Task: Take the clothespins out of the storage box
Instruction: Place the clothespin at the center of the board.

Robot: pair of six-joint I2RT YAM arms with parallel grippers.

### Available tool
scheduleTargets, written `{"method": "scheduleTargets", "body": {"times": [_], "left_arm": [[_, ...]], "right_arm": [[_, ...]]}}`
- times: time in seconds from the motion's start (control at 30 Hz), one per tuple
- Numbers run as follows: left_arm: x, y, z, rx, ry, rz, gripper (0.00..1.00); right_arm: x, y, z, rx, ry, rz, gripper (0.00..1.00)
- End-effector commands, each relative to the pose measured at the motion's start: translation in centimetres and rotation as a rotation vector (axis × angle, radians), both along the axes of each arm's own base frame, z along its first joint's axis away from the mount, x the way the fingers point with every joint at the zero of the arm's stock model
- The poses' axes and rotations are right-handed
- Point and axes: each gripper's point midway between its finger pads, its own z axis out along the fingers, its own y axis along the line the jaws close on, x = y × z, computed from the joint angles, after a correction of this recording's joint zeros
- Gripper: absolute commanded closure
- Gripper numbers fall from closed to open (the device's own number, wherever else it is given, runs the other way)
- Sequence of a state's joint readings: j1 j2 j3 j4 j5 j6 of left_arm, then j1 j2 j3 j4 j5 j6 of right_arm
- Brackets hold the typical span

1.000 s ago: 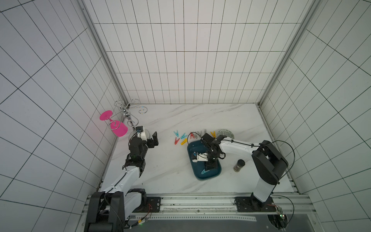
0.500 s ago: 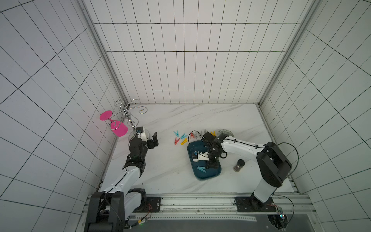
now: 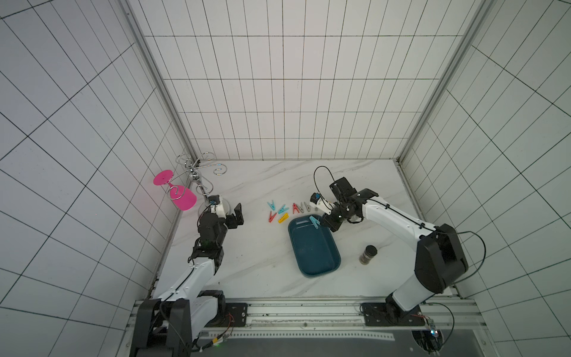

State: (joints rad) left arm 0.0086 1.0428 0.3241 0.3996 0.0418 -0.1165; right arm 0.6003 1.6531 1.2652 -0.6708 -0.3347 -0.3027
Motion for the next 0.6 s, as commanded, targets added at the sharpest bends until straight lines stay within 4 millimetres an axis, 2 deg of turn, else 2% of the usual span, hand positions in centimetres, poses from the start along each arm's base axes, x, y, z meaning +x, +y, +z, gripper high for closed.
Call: {"method": "scheduleTargets", "body": {"times": [0.0, 0.1, 0.27, 0.57], "left_arm": [[-0.3, 0.3, -0.1, -0.001, -0.004, 0.012, 0.01], [-0.3, 0.4, -0.1, -0.002, -0.005, 0.019, 0.01], [-0.6, 0.4, -0.2, -0.001, -0.005, 0.022, 0.01], [-0.9, 0.7, -0.1, 0.003, -0.012, 0.036, 0.01]], "right_arm": [[5.9, -0.1, 1.9, 0.042, -0.031, -0.338, 0.94], [8.7, -1.4, 1.6, -0.020, -0.031, -0.514, 0.94], [12.0, -2.4, 1.2, -0.091, -0.054, -0.670, 0.93], [15.5, -3.9, -2.7, -0.244, 0.011, -0.742, 0.92]]}}
